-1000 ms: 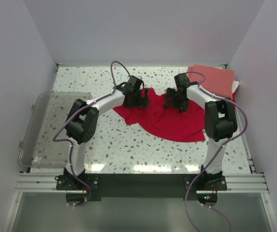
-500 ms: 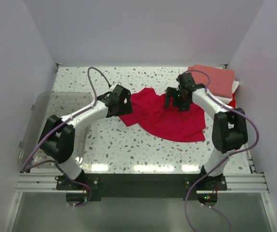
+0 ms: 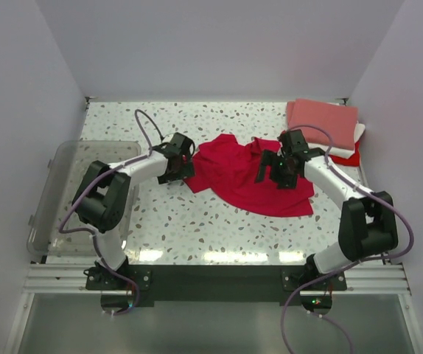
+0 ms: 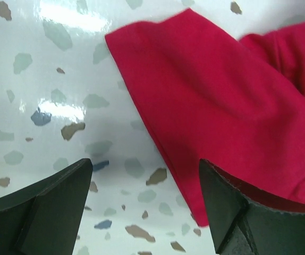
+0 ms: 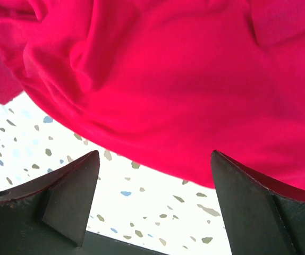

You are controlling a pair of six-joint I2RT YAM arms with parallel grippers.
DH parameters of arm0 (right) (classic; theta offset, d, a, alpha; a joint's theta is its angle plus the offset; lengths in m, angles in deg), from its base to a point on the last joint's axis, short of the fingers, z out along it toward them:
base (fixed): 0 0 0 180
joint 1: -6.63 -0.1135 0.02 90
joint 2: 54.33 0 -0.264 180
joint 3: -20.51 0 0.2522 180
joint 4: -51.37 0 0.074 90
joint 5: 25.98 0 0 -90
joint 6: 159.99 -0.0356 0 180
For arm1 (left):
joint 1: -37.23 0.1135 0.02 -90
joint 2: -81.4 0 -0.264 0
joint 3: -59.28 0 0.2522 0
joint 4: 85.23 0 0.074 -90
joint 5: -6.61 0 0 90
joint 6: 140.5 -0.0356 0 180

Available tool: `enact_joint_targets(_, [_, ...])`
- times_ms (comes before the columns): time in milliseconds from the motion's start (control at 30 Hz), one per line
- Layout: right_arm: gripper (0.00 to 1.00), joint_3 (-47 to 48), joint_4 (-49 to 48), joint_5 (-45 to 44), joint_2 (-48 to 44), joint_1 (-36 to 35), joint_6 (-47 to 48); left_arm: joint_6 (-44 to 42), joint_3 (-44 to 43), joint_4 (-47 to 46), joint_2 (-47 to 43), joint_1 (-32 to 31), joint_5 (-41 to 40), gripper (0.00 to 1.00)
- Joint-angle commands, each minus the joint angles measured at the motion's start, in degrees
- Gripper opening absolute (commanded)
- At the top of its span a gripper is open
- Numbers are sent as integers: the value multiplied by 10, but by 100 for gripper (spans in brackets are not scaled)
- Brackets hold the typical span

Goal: Fold and stack the t-shirts
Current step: Flatten the tshirt out

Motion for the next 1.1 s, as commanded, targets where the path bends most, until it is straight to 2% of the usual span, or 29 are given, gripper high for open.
enact_joint_targets(0, [89, -18, -16, 16, -42, -1, -21, -21, -31, -45, 17, 14, 1, 86])
enact_joint_targets(367, [89, -52, 20, -17, -100, -1, -24, -35, -70, -77, 73, 25, 34, 84])
enact_joint_targets(467, [89, -59, 28, -21, -112, -1, -28, -32, -76, -67, 85, 27, 33, 70])
enact_joint_targets(500, [89, -61, 29, -22, -119, 0, -29, -31, -75, -64, 86, 28, 32, 60])
enact_joint_targets(567, [90, -69, 35, -28, -126, -1, -37, -28, -70, -63, 90, 29, 33, 49])
enact_joint_targets(600, [90, -74, 36, -28, -131, 0, -42, -28, -70, -64, 90, 29, 33, 35])
enact_joint_targets(667, [91, -87, 43, -36, -136, 1, -59, -27, -71, -64, 95, 29, 37, 20])
enact_joint_targets(700, [91, -92, 46, -41, -138, 2, -65, -26, -72, -63, 97, 30, 40, 6])
enact_joint_targets(733, [91, -101, 56, -48, -141, 5, -79, -25, -75, -62, 97, 31, 43, 0])
enact_joint_targets(900, [93, -128, 102, -114, -165, 17, -132, -19, -85, -44, 78, 52, 51, 0])
enact_joint_targets(1067, [96, -194, 111, -127, -225, 63, -193, -17, -85, -44, 34, 107, 71, 0])
